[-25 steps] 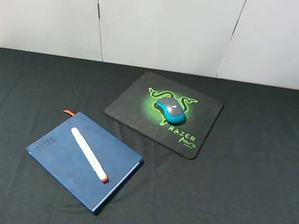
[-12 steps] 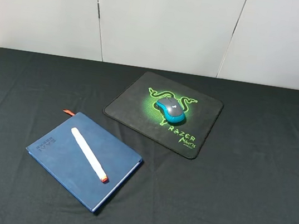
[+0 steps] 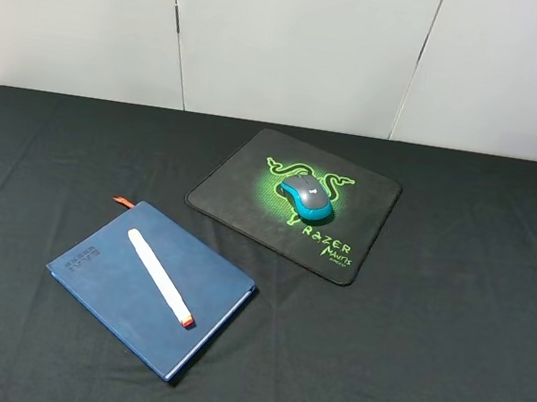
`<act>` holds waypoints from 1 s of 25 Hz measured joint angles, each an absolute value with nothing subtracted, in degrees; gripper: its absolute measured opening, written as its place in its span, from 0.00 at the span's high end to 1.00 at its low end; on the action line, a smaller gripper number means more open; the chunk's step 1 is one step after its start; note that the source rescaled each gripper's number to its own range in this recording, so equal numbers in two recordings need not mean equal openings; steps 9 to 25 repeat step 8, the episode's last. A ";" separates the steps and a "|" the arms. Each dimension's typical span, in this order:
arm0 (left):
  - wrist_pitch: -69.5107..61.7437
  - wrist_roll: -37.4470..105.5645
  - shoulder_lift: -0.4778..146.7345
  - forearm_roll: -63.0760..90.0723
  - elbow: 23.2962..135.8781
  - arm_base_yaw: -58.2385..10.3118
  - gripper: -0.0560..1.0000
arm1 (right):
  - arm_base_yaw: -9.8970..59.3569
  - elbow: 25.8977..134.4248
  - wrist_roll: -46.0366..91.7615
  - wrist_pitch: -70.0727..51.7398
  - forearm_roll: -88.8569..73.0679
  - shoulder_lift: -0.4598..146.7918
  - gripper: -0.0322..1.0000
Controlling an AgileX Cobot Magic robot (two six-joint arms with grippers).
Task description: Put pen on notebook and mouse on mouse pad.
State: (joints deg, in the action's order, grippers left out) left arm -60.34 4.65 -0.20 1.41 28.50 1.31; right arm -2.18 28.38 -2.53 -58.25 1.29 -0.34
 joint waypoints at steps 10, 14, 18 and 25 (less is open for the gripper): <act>-60.34 4.65 -0.20 1.41 28.50 1.31 0.00 | -2.18 28.38 -2.53 -58.25 1.29 -0.34 0.00; -60.34 4.65 -0.20 1.41 28.50 1.31 0.00 | -2.18 28.38 -2.53 -58.25 1.29 -0.34 0.00; -60.34 4.65 -0.20 1.41 28.50 1.31 0.00 | -2.18 28.38 -2.53 -58.25 1.29 -0.34 0.00; -60.34 4.65 -0.20 1.41 28.50 1.31 0.00 | -2.18 28.38 -2.53 -58.25 1.29 -0.34 0.00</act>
